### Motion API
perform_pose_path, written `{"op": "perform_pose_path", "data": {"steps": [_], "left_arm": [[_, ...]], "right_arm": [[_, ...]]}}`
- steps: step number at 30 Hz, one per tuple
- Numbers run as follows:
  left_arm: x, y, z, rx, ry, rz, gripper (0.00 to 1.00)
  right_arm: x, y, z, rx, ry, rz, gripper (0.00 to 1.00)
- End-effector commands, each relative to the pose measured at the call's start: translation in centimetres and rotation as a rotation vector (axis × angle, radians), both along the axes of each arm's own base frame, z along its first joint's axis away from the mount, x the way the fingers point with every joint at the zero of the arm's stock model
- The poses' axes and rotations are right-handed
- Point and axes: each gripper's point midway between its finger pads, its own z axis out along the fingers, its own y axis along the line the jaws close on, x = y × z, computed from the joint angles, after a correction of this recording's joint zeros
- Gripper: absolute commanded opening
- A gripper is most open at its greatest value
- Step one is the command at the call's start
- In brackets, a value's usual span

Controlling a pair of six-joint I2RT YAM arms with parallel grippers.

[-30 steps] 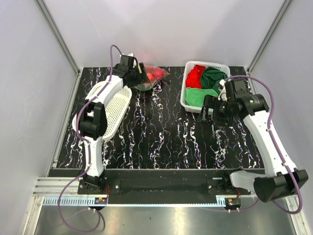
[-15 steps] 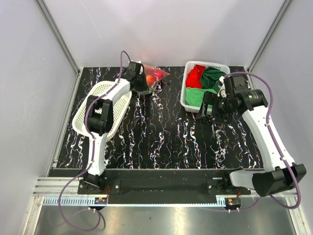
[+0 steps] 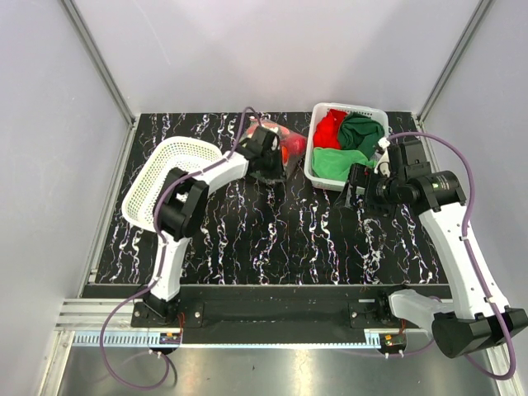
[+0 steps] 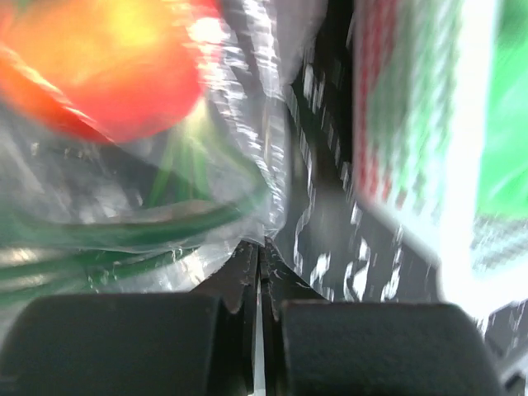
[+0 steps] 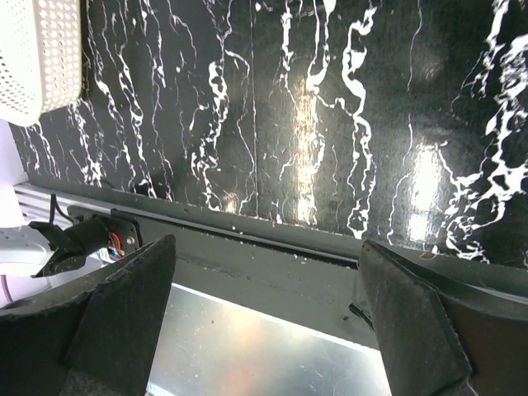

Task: Open the zip-top bag and remove the fake food

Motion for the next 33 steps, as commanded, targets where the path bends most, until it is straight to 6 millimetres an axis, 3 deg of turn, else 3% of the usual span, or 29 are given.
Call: {"op": "perform_pose_path", "data": {"steps": [1, 2, 3, 4, 7, 11, 15, 18, 22, 25, 27, 33], "left_arm": [[-3.5, 0.0, 3.0, -0.054, 0.001, -0.001, 0.02], [-3.8, 0.4, 4.3, -0.061, -0.020, 0.004, 0.09], [-4.2, 0.8, 4.3, -0.052, -0.017, 0.009, 0.33], [-4.7, 1.2, 4.2, -0.042, -0.020, 0.006, 0.45], [-5.3, 2.0, 6.8, -0.035, -0.062, -0.013, 0.59], [-5.2, 2.8, 10.4, -0.081, -0.087, -0.018, 0.61], [-4.0, 4.2, 12.5, -0.117, -0.097, 0.013, 0.61], [-3.6, 3.6, 13.2, -0.125, -0.118, -0.036, 0.61], [-3.9, 3.6, 11.4, -0.047, -0.120, -0.070, 0.55], [-3.8, 5.0, 10.7, 0.006, -0.121, -0.026, 0.56], [-3.2, 6.1, 11.0, 0.032, -0.142, 0.009, 0.62], [0.8, 8.9, 12.8, 0.015, -0.185, 0.098, 0.63]], "right_arm": [[0.0, 0.8, -0.1, 0.032, -0.002, 0.029, 1.00], [0.0, 0.8, 0.1, 0.032, -0.008, 0.032, 1.00], [0.1, 0.6, 0.0, 0.021, -0.012, 0.034, 1.00], [0.1, 0.6, 0.1, 0.017, -0.017, 0.036, 1.00], [0.1, 0.6, -0.3, 0.014, -0.011, 0.040, 1.00], [0.0, 0.9, -1.1, 0.033, 0.013, 0.037, 1.00], [0.0, 0.8, -1.2, 0.029, 0.008, 0.039, 1.00], [0.1, 0.8, -1.3, 0.024, 0.013, 0.042, 1.00], [0.3, 0.8, -1.1, 0.020, 0.015, 0.041, 1.00], [0.6, 0.6, -0.6, 0.006, 0.003, 0.035, 1.00], [0.6, 0.4, -0.3, -0.004, -0.004, 0.034, 1.00], [0.5, 0.4, -0.9, -0.010, 0.032, 0.034, 1.00]]}}
